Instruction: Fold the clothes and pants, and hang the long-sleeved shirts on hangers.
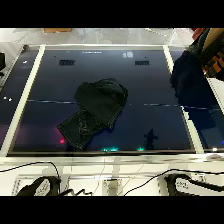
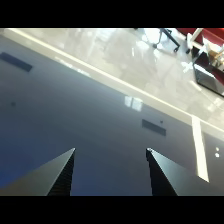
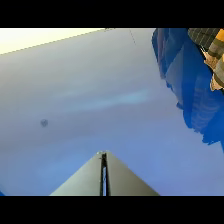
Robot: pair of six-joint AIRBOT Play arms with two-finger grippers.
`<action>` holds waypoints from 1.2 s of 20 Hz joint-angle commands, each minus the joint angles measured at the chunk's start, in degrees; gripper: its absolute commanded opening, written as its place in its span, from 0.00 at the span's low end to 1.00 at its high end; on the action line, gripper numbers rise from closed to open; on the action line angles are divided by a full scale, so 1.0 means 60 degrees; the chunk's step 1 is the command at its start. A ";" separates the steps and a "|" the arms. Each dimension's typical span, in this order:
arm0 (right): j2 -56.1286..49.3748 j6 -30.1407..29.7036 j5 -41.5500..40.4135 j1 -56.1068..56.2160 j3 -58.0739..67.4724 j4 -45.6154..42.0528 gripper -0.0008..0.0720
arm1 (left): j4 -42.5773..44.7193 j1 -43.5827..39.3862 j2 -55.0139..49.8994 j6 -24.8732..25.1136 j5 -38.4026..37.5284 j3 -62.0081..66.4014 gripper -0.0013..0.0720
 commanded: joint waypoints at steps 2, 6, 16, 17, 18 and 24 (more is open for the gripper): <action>0.0004 0.0004 0.0004 -0.0007 0.0000 0.0004 0.06 | 0.0000 0.0004 -0.0007 0.0004 0.0000 0.0004 0.68; 0.0004 0.0004 0.0004 -0.0007 0.0000 0.0004 0.06 | 0.0000 0.0004 -0.0007 0.0004 0.0000 0.0004 0.68; 0.0000 -0.0404 0.0299 0.0015 -0.0342 0.2328 0.06 | 0.0000 0.0004 -0.0015 0.0004 0.0000 0.0004 0.68; 0.0000 -0.1086 0.0936 0.0040 -0.0554 0.3359 0.06 | 0.0000 0.0004 -0.0015 0.0004 0.0000 0.0004 0.68; 0.0000 -0.1789 0.1723 0.0215 -0.0834 0.4186 0.06 | 0.0000 0.0004 -0.0011 0.0004 0.0004 0.0004 0.68; 0.0007 -0.3472 0.2269 0.3825 -0.3198 0.4754 0.06 | 0.0000 0.0004 -0.0011 0.0004 0.0000 0.0000 0.68</action>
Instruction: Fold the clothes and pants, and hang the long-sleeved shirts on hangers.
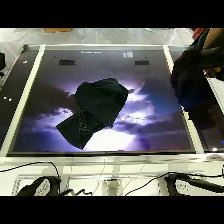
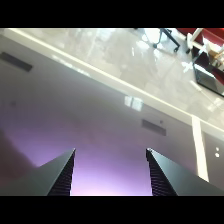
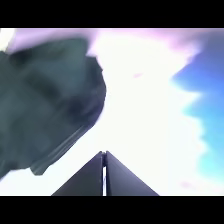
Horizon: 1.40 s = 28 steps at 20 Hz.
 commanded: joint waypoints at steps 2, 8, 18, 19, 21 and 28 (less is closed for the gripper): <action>0.0000 -0.2065 0.0029 0.3581 -0.1883 0.0040 0.06 | -0.0004 0.0004 -0.0004 0.0004 0.0004 0.0004 0.68; -0.0142 -0.4069 -0.3464 0.8200 -0.4040 -0.2969 0.06 | -0.0004 0.0004 -0.0004 0.0004 0.0004 0.0004 0.68; -0.2918 -0.4787 -0.7318 0.9009 -0.4415 -0.2539 0.66 | 0.0000 0.0004 -0.0004 0.0004 0.0004 0.0004 0.68; -0.3056 -0.4805 -0.7413 0.9049 -0.4415 -0.2408 0.66 | 0.0000 0.0004 -0.0004 0.0004 0.0004 0.0000 0.68; -0.3228 -0.5253 -0.7264 0.9147 -0.4415 -0.1836 0.66 | 0.0000 0.0004 -0.0004 0.0004 0.0004 0.0004 0.68; -0.3785 -0.8364 -0.7373 0.9420 -0.4415 -0.0208 0.66 | 0.0000 0.0004 -0.0004 0.0004 -0.0004 0.0000 0.68</action>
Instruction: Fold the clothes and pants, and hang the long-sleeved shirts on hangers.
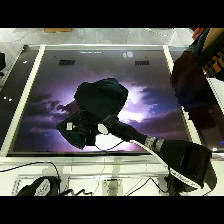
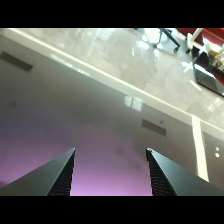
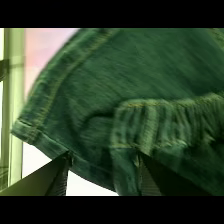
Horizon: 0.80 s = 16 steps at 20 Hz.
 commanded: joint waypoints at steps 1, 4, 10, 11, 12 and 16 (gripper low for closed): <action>-0.0299 -0.1457 -0.0058 0.0073 0.0000 0.0652 0.65 | 0.0000 0.0004 -0.0004 0.0004 -0.0004 0.0000 0.68; -0.0401 -0.1639 -0.0117 0.0026 0.0000 0.0404 0.63 | 0.0000 0.0004 -0.0004 0.0004 -0.0004 0.0000 0.68; -0.0805 -0.1672 -0.1355 0.0069 0.0018 -0.0055 0.63 | 0.0000 0.0004 0.0000 0.0004 -0.0004 0.0000 0.68; -0.0812 -0.1668 -0.1410 0.0055 0.0073 -0.0106 0.61 | 0.0000 0.0004 0.0000 0.0004 -0.0004 0.0000 0.68; -0.0812 -0.1617 -0.1555 0.0040 0.0087 -0.0200 0.54 | 0.0000 0.0004 0.0000 0.0004 -0.0004 0.0000 0.68; -0.0965 -0.1515 -0.1756 0.0033 0.0087 -0.0339 0.53 | -0.0004 0.0004 0.0000 0.0000 -0.0004 0.0000 0.68</action>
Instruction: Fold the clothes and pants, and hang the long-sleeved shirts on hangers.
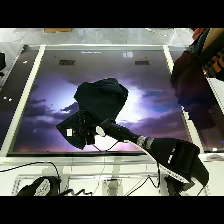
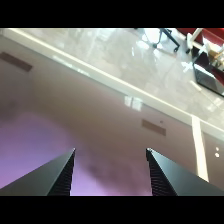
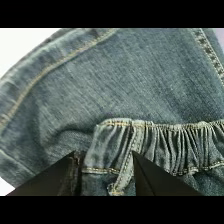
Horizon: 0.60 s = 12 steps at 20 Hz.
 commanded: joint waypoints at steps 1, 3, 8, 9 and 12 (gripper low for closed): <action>-0.0160 0.0080 -0.0215 -0.0004 0.0018 -0.0131 0.53 | 0.0000 0.0004 0.0000 0.0004 0.0000 0.0000 0.68; -0.0208 0.0076 -0.0306 -0.0004 0.0018 -0.0284 0.52 | 0.0000 0.0004 0.0000 0.0004 0.0000 0.0000 0.68; -0.0197 0.0648 -0.0310 -0.0160 0.0495 -0.1016 0.06 | -0.0372 0.0000 0.0000 0.0000 -0.0004 0.0000 0.68; -0.0160 0.1122 -0.0317 -0.0219 0.0685 -0.1239 0.06 | -0.0499 0.0004 0.0000 0.0004 -0.0004 0.0000 0.68; 0.0331 0.2892 -0.0313 -0.0652 0.1155 -0.2430 0.06 | -0.0608 0.0004 0.0018 0.0004 -0.0120 0.0004 0.68</action>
